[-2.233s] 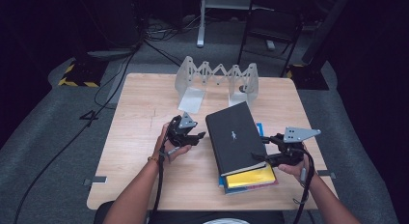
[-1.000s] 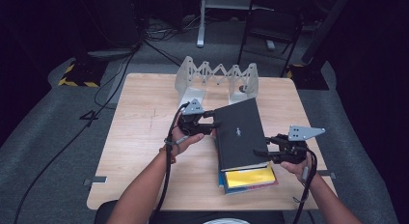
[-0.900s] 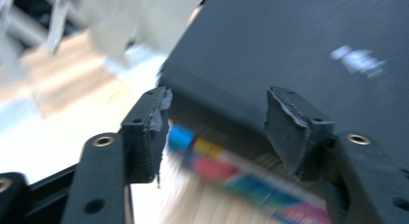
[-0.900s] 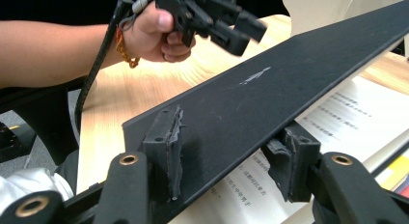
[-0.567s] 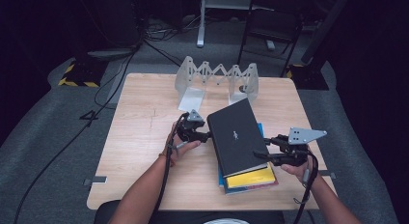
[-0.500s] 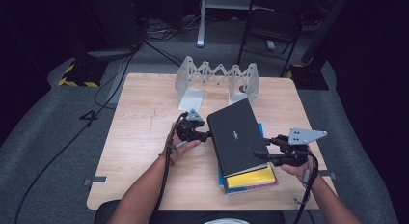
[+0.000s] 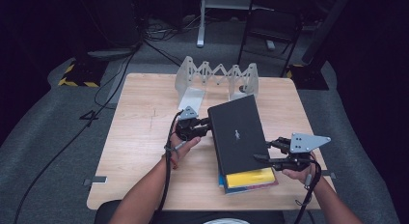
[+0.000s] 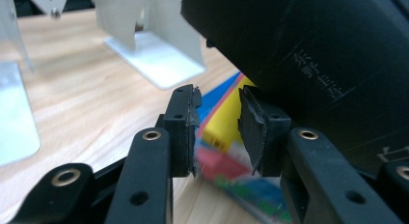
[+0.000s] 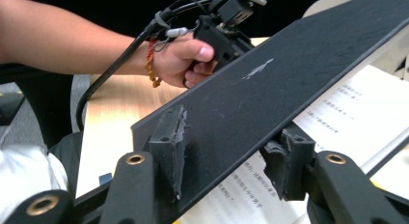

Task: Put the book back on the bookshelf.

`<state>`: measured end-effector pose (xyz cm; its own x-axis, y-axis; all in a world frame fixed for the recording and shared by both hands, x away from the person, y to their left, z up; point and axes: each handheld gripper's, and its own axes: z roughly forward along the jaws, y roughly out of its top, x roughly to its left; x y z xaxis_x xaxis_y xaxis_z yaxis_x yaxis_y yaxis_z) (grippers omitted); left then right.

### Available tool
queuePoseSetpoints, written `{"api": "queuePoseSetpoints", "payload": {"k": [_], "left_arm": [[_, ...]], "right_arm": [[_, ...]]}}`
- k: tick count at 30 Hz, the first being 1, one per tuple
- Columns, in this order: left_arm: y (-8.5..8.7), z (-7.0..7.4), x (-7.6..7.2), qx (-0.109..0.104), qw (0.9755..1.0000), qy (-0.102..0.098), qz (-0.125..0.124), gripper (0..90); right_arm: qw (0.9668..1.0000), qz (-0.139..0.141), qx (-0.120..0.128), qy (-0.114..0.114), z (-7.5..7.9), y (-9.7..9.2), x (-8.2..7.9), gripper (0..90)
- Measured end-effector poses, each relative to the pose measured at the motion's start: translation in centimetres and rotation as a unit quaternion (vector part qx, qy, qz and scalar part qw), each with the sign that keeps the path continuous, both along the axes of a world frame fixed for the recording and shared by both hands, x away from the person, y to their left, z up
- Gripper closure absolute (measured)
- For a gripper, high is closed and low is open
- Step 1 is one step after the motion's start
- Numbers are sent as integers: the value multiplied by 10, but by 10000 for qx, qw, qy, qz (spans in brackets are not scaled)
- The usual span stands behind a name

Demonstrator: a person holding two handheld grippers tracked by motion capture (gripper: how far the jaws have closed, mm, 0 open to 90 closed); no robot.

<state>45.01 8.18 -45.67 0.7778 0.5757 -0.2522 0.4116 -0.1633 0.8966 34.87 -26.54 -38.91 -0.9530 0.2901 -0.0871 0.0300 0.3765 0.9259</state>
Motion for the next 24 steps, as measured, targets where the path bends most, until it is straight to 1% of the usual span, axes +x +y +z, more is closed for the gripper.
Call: {"api": "queuePoseSetpoints", "payload": {"k": [1, 2, 4, 6, 11, 12, 13, 15, 16, 18, 19, 20, 22, 23, 24], "left_arm": [[0, 1, 1, -46, 10000, -21, -13, 688], [0, 3, 1, -43, 10000, -39, -37, 688], [1, 6, 2, -142, 9998, -53, -101, 691], [1, 9, 1, -152, 9998, -116, -95, 692], [1, 26, -2, -372, 9986, -301, -212, 698], [0, 31, -3, -354, 9984, -373, -244, 697], [-1, 34, -5, -285, 9983, -442, -267, 696], [-2, 38, -7, -250, 9980, -489, -326, 690], [-2, 38, -7, -250, 9980, -489, -326, 680], [-3, 42, -10, -171, 9976, -567, -368, 680], [-4, 47, -12, -69, 9972, -640, -391, 680], [-4, 47, -12, -69, 9972, -640, -391, 679], [-7, 55, -14, 25, 9967, -690, -418, 680], [-8, 58, -14, 32, 9964, -728, -438, 680], [-9, 62, -15, -12, 9962, -728, -474, 680]], "right_arm": [[10000, 18, -19, -20, 1, 1, -1, 551], [10000, 23, -31, -72, 1, 1, -2, 553], [9999, 50, -85, -142, 3, 1, -4, 558], [9998, 73, -105, -149, 3, 1, -4, 569], [9996, 240, -127, -110, 2, 0, -7, 638], [9995, 259, -147, -122, 1, 0, -8, 648], [9995, 277, -149, -90, 0, -2, -9, 658], [9996, 268, -110, -19, -2, -5, -10, 671], [9996, 268, -110, -19, -2, -5, -10, 671], [9996, 269, -85, 25, -5, -9, -10, 681], [9995, 292, -72, 38, -6, -11, -11, 695], [9995, 287, -81, 32, -6, -12, -11, 699], [9996, 280, -87, 17, -7, -13, -12, 706], [9996, 262, -117, -17, -7, -14, -13, 714], [9996, 256, -141, -40, -7, -15, -13, 730]]}}
